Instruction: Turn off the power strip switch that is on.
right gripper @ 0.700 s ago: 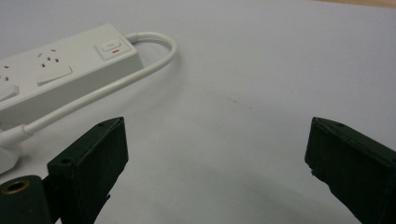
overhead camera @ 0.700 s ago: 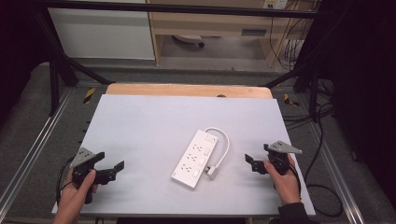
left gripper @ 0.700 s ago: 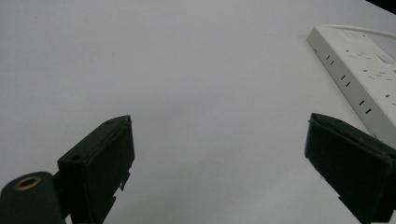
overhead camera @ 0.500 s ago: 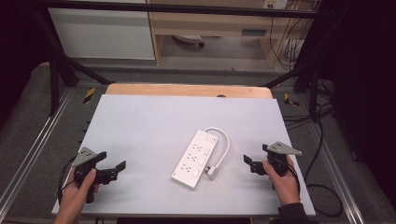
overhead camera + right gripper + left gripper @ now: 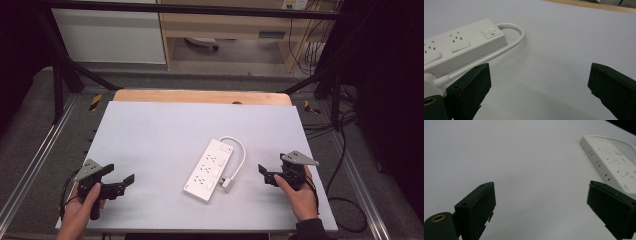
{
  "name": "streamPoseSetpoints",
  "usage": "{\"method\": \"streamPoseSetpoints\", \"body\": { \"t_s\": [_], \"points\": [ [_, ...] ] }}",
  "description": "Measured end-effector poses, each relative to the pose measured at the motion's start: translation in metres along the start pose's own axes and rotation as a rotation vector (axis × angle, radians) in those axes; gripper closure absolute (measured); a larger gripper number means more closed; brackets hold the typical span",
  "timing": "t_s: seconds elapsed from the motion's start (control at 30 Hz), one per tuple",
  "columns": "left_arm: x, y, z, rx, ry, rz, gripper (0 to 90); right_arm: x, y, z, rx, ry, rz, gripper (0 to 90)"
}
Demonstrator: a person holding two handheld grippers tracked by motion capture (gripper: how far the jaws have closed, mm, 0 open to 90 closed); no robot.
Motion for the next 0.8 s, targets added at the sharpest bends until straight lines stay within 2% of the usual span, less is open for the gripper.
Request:
{"method": "streamPoseSetpoints", "body": {
  "t_s": [0.07,0.13,0.17,0.2,0.23,0.27,0.33,0.4,0.43,0.5,0.53,0.57,0.67,0.7,0.73,0.8],
  "points": [
    [0.001,0.002,-0.001,0.011,-0.001,0.007,7.3,-0.001,0.001,0.000,0.002,0.001,-0.002,7.3],
    [-0.001,0.003,-0.001,0.009,-0.001,-0.004,8.4,-0.002,0.004,-0.003,0.006,-0.002,-0.009,15.2],
    [-0.001,0.003,-0.001,0.011,0.008,-0.003,8.4,-0.002,0.004,-0.003,0.006,-0.002,-0.009,15.2],
    [-0.001,0.003,0.000,0.012,0.020,0.001,8.4,-0.003,0.007,-0.006,0.023,-0.002,-0.018,23.9],
    [-0.002,0.004,0.001,0.009,0.024,0.001,8.4,-0.003,0.007,-0.006,0.023,-0.002,-0.018,23.9],
    [-0.003,0.003,0.003,0.001,0.021,-0.003,8.0,-0.004,0.009,-0.008,0.024,0.000,-0.023,27.8],
    [-0.004,0.003,0.003,-0.005,0.024,-0.007,8.8,-0.006,0.013,-0.013,0.043,0.012,-0.029,39.8],
    [-0.003,0.003,0.002,-0.001,0.016,-0.004,8.5,-0.008,0.013,-0.014,0.045,0.016,-0.036,42.9],
    [-0.003,0.002,0.002,-0.007,0.014,-0.006,8.5,-0.010,0.015,-0.016,0.047,0.033,-0.042,50.6],
    [-0.002,0.002,0.002,-0.009,0.013,-0.004,8.7,-0.012,0.017,-0.018,0.056,0.036,-0.048,58.6],
    [-0.002,0.002,0.002,-0.008,0.011,-0.004,8.7,-0.012,0.017,-0.018,0.056,0.036,-0.048,58.6],
    [-0.001,0.003,0.002,-0.004,0.007,-0.003,8.6,-0.014,0.019,-0.021,0.074,0.036,-0.053,65.3],
    [0.000,0.005,0.002,-0.001,0.004,-0.004,8.6,-0.019,0.020,-0.024,0.079,0.044,-0.062,74.7],
    [0.000,0.005,0.002,-0.001,0.004,-0.004,8.6,-0.019,0.020,-0.024,0.079,0.044,-0.062,74.7],
    [0.000,0.006,0.002,0.000,0.002,-0.006,8.6,-0.022,0.019,-0.025,0.084,0.055,-0.067,80.5],
    [0.002,0.006,0.002,0.000,-0.010,0.001,8.7,-0.024,0.019,-0.027,0.091,0.060,-0.071,82.8]
  ]
}}
Point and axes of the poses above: each handheld gripper's, and its own axes: y roughly backward along the jaws, z roughly out of its underside, x roughly to its right, the point moved 8 cm from there along -y, roughly forward along the jaws
